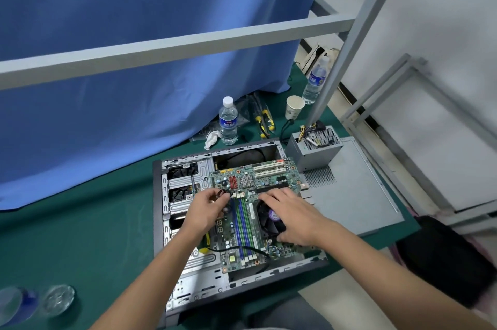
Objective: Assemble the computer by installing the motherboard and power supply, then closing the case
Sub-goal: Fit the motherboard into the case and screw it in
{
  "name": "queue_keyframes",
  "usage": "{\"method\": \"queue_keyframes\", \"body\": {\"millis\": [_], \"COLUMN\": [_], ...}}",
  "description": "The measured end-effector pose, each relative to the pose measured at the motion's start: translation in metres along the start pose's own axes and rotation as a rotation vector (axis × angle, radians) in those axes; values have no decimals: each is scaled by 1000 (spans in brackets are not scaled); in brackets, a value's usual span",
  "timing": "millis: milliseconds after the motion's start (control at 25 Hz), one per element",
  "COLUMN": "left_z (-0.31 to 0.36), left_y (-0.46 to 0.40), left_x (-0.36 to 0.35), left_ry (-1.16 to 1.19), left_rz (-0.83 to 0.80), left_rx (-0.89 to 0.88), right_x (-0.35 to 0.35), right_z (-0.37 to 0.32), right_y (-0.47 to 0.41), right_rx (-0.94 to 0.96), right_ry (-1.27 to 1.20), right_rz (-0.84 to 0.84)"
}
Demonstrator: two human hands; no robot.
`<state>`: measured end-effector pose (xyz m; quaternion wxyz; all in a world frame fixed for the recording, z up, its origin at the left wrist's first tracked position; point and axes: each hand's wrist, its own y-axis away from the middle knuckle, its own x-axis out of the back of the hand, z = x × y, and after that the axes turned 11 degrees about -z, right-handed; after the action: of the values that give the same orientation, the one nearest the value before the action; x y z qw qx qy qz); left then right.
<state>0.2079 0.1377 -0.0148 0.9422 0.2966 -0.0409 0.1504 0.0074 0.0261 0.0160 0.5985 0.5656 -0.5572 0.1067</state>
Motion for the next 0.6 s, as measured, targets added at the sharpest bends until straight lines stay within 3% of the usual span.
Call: {"method": "queue_keyframes", "body": {"millis": [120, 200, 360, 480, 600], "left_z": [12, 24, 43, 51, 57], "left_y": [7, 13, 26, 37, 48], "left_x": [-12, -19, -38, -56, -68], "left_ry": [121, 200, 338, 393, 362], "left_rz": [-14, -23, -132, -218, -206], "left_rx": [-7, -38, -92, -95, -127], "right_x": [2, 6, 20, 27, 33], "right_z": [0, -1, -15, -22, -12], "right_y": [5, 13, 27, 35, 45], "right_rx": [10, 46, 36, 19, 41], "right_ry": [-71, -245, -628, -897, -946], "right_rz": [-37, -20, 327, 404, 433]}}
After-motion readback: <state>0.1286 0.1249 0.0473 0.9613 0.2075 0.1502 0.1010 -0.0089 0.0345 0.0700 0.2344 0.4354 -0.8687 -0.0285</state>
